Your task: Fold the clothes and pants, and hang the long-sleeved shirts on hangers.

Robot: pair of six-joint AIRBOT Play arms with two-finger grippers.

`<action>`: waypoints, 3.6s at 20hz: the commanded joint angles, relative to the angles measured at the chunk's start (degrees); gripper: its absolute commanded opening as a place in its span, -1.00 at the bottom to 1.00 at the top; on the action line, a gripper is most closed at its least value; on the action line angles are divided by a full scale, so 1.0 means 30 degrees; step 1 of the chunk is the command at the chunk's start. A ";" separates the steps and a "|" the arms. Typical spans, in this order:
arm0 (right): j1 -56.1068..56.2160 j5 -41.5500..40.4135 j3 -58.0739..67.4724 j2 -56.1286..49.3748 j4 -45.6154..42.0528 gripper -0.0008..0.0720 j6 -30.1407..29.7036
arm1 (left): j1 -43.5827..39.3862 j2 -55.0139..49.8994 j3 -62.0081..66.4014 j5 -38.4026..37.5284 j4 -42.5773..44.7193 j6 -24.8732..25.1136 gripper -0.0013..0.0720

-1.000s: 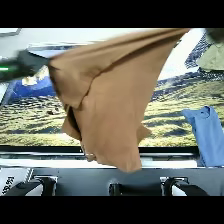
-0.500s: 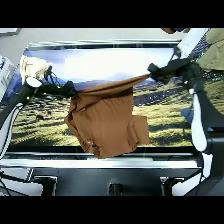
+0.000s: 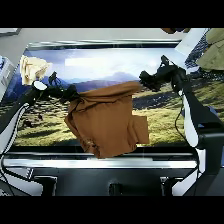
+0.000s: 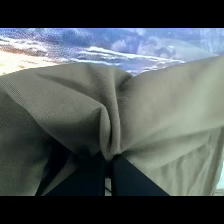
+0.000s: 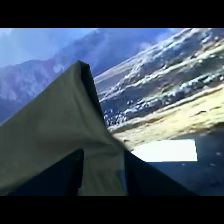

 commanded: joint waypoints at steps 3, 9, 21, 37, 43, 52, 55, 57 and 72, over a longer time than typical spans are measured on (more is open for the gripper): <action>-0.1545 -0.7009 0.0015 0.2739 -0.0022 0.02 -0.2776 | 0.0007 0.0015 0.0029 -0.0182 -0.0306 0.0000 -0.92; -0.3942 -1.3347 -0.4932 0.7278 -0.0270 0.17 -0.4947 | 0.0029 0.0044 0.0022 -0.1319 -0.0277 0.0007 -0.92; 0.0918 -0.1923 -2.2979 1.5518 0.3694 0.35 -0.2455 | 0.0029 0.0044 0.0022 -0.1880 -0.0277 0.0007 -0.92; -0.1836 0.0576 -1.2029 1.1613 -0.3322 -0.90 0.3548 | 0.0182 -0.0015 0.0015 -0.3512 -0.0080 0.0007 -0.92; -0.3206 0.1996 -0.6411 0.6652 -0.1253 -0.90 0.3483 | -0.0095 -0.0015 0.0007 -0.4750 -0.0066 -0.0015 -0.92; -0.4758 -0.5078 -0.6375 0.7082 0.0277 0.08 -0.0743 | -0.0408 -0.0007 0.0000 -0.4896 -0.0073 -0.0015 -0.92; -0.5931 -0.8349 -0.7628 0.8539 0.0073 0.18 -0.3038 | -0.0415 -0.0007 0.0000 -0.4903 -0.0073 -0.0007 -0.92; -0.5457 -0.8233 -1.0083 0.9639 0.0678 0.18 -0.3162 | -0.0408 -0.0007 0.0000 -0.5064 -0.0066 0.0000 -0.92; 0.3198 0.1384 -2.0699 1.1810 0.4277 0.32 -0.0087 | -0.0328 -0.0022 0.0000 -0.5187 0.0095 0.0007 -0.92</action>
